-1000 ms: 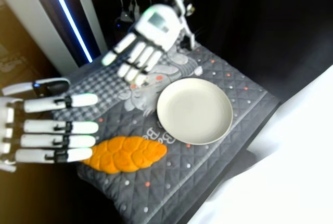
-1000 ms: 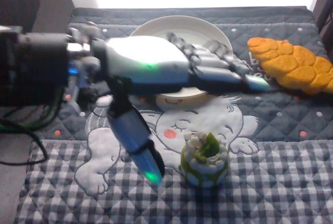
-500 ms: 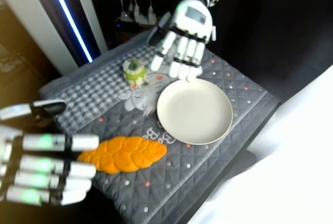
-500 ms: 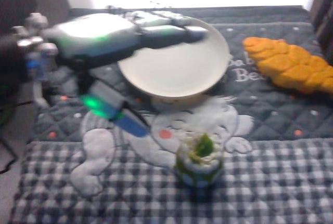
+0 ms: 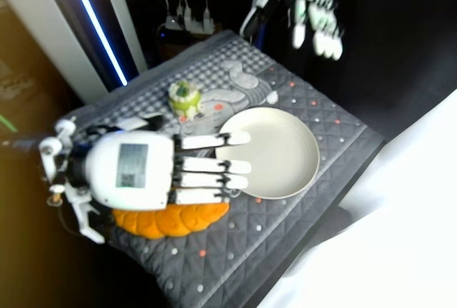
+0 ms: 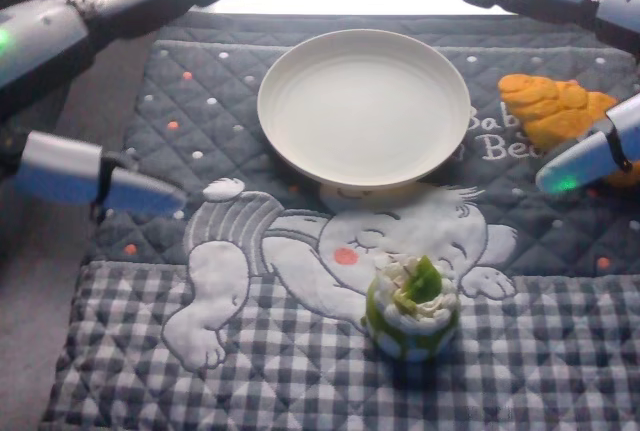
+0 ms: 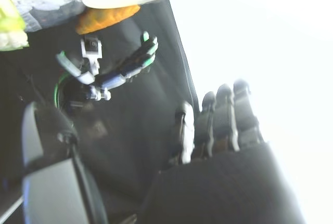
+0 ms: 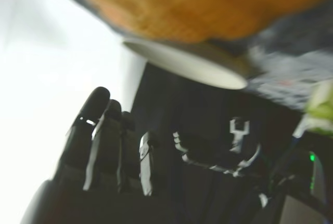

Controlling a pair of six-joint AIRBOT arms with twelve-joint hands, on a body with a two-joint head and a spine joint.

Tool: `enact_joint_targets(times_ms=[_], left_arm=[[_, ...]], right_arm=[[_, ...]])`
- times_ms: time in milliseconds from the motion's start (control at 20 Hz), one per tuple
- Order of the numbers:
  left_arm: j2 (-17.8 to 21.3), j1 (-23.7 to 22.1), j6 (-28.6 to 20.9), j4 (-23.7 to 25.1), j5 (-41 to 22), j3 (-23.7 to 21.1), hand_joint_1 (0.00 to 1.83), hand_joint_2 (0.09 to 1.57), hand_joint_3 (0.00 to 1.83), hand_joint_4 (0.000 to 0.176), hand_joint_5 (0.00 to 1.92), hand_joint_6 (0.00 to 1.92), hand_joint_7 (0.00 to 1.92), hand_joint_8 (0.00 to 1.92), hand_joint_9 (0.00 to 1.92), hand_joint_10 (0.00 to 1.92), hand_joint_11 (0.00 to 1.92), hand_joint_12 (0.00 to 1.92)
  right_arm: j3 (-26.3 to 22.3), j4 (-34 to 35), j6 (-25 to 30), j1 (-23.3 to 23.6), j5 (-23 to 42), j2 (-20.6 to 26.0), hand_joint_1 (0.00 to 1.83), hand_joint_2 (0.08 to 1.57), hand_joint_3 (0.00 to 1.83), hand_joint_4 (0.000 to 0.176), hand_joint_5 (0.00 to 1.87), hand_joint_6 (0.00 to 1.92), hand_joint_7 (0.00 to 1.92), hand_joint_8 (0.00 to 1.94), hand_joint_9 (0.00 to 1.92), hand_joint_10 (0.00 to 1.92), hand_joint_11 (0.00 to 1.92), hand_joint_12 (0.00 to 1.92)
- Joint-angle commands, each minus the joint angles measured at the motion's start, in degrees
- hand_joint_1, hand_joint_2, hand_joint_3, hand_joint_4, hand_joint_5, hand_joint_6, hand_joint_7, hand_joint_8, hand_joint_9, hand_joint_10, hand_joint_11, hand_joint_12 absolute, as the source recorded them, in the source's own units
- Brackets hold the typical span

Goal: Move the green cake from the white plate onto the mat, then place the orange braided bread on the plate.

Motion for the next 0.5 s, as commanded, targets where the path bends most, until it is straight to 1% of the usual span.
enact_joint_targets(times_ms=[0, 50, 150, 200, 250, 300, 350, 400, 450], left_arm=[[0.57, -0.26, 0.35, -2.66, -8.87, -0.2, 0.9, 0.74, 0.0, 0.176, 0.0, 0.0, 0.0, 0.0, 0.0, 0.0, 0.0, 0.0], [0.87, 0.75, 0.47, -3.74, -10.13, -0.47, 0.91, 0.74, 0.0, 0.176, 0.0, 0.0, 0.0, 0.0, 0.0, 0.0, 0.0, 0.0], [1.28, 3.01, 0.49, -5.79, -12.85, -0.88, 0.96, 0.71, 0.0, 0.175, 0.02, 0.01, 0.0, 0.0, 0.0, 0.0, 0.0, 0.0], [1.55, 4.09, 0.59, -6.72, -14.04, -1.17, 1.01, 0.7, 0.0, 0.16, 0.03, 0.01, 0.0, 0.0, 0.0, 0.0, 0.0, 0.0], [1.75, 4.67, 0.66, -7.26, -14.69, -1.34, 1.02, 0.71, 0.0, 0.168, 0.04, 0.01, 0.0, 0.0, 0.0, 0.0, 0.0, 0.0], [2.07, 5.67, 0.89, -8.1, -15.67, -1.66, 1.03, 0.72, 0.0, 0.154, 0.04, 0.01, 0.01, 0.01, 0.0, 0.0, 0.0, 0.0], [2.59, 6.87, 1.23, -9.08, -16.87, -2.18, 1.02, 0.72, 0.0, 0.149, 0.04, 0.01, 0.03, 0.01, 0.0, 0.0, 0.0, 0.0], [2.93, 8.02, 1.51, -10.02, -17.92, -2.63, 1.01, 0.73, 0.0, 0.151, 0.04, 0.01, 0.04, 0.01, 0.01, 0.0, 0.0, 0.0], [3.12, 9.45, 1.63, -11.2, -19.36, -3.01, 1.02, 0.73, 0.0, 0.156, 0.04, 0.01, 0.04, 0.01, 0.01, 0.0, 0.0, 0.0]], right_arm=[[0.46, 2.57, 0.39, 0.44, 4.78, 0.86, 0.62, 0.54, 0.0, 0.176, 0.01, 0.0, 0.14, 0.0, 0.23, 0.01, 0.0, 1.22], [0.68, 2.57, 0.39, 0.44, 4.13, 0.86, 0.62, 0.54, 0.0, 0.176, 0.01, 0.0, 0.14, 0.0, 0.24, 0.01, 0.0, 1.23], [1.33, 2.72, 0.39, 0.44, 3.09, 0.86, 0.64, 0.57, 0.0, 0.176, 0.01, 0.0, 0.15, 0.0, 0.23, 0.0, 0.0, 1.11], [1.42, 3.21, 0.39, 0.44, 2.95, 1.18, 0.63, 0.59, 0.01, 0.176, 0.0, 0.0, 0.15, 0.0, 0.22, 0.0, 0.0, 1.06], [1.41, 4.3, 0.39, 0.44, 2.97, 1.88, 0.63, 0.6, 0.01, 0.175, 0.0, 0.0, 0.15, 0.0, 0.21, 0.0, 0.0, 1.04], [1.38, 5.09, 0.39, 0.43, 3.03, 2.36, 0.64, 0.61, 0.01, 0.161, 0.0, 0.0, 0.17, 0.01, 0.22, 0.0, 0.0, 1.04], [1.23, 5.37, 0.39, 0.42, 3.01, 2.51, 0.66, 0.64, 0.01, 0.169, 0.0, 0.0, 0.16, 0.0, 0.18, 0.0, 0.0, 0.98], [1.21, 5.37, 0.38, 0.42, 3.0, 2.25, 0.66, 0.63, 0.01, 0.173, 0.0, 0.0, 0.15, 0.0, 0.15, 0.0, 0.0, 0.97], [1.24, 5.33, -0.01, 0.41, 2.91, 1.98, 0.64, 0.63, 0.0, 0.164, 0.01, 0.0, 0.13, 0.0, 0.14, 0.0, 0.0, 0.97]])
